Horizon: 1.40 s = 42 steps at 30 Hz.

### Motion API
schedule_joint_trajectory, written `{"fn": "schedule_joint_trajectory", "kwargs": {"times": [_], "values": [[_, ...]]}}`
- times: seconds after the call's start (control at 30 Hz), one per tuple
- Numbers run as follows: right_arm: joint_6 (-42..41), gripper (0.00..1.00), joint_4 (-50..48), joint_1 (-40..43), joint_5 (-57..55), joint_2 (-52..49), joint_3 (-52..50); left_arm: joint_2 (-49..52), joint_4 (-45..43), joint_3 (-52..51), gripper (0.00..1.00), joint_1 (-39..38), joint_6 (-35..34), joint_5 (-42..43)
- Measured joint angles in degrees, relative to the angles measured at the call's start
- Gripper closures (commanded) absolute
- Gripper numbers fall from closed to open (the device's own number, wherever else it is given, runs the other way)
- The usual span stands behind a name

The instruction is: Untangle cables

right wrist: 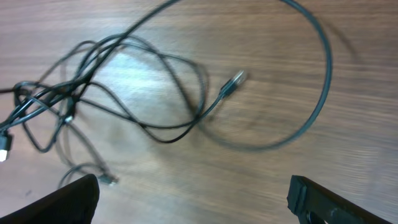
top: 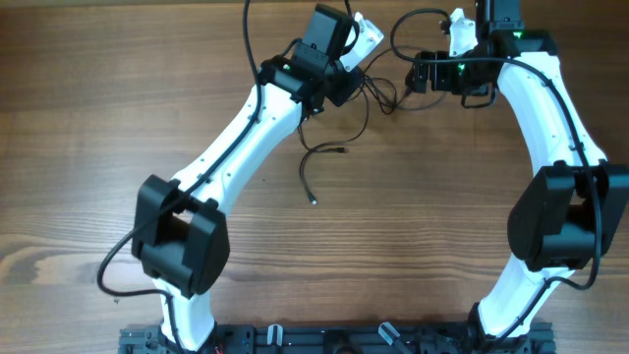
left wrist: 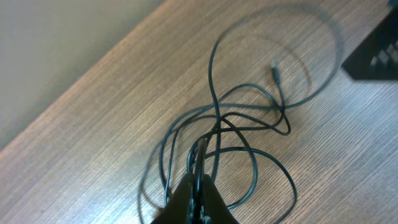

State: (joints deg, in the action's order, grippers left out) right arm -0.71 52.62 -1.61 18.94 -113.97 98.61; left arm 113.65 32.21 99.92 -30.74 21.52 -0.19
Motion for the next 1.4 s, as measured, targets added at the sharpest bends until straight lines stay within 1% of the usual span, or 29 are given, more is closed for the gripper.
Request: {"fn": "schedule_joint_trajectory", "kwargs": {"times": [0.17,0.27,0.5,0.7,0.83,1.17,1.27,1.4], "values": [[4.5,0.01,1.6,0.0,7.08,0.0,0.0,-3.89,0.68,0.0,0.96,0.0,-0.07,0.0],[7.61,0.0,3.13,-0.02,13.44,0.0,0.0,-8.07,0.61,0.0,0.96,0.0,-0.07,0.0],[11.34,0.0,3.58,-1.77,23.39,0.0,0.0,-16.41,0.61,0.0,0.96,0.0,-1.36,0.04],[13.31,0.0,3.58,-5.29,29.57,0.0,0.0,-17.66,1.88,0.0,0.96,0.0,-1.79,0.04],[14.14,0.0,3.43,-5.29,33.46,0.0,0.0,-17.66,3.02,0.0,0.96,0.0,-1.81,0.02],[14.32,0.0,2.45,-4.2,35.47,0.0,0.0,-17.66,2.56,0.0,0.96,0.0,-2.21,0.5],[14.14,0.0,0.52,-4.9,35.45,0.0,0.0,-17.66,2.56,0.0,0.96,0.0,-2.21,1.14],[11.82,0.0,-3.82,-6.23,33.53,0.0,0.0,-17.66,2.58,0.0,0.96,0.02,-2.21,1.55]]}}
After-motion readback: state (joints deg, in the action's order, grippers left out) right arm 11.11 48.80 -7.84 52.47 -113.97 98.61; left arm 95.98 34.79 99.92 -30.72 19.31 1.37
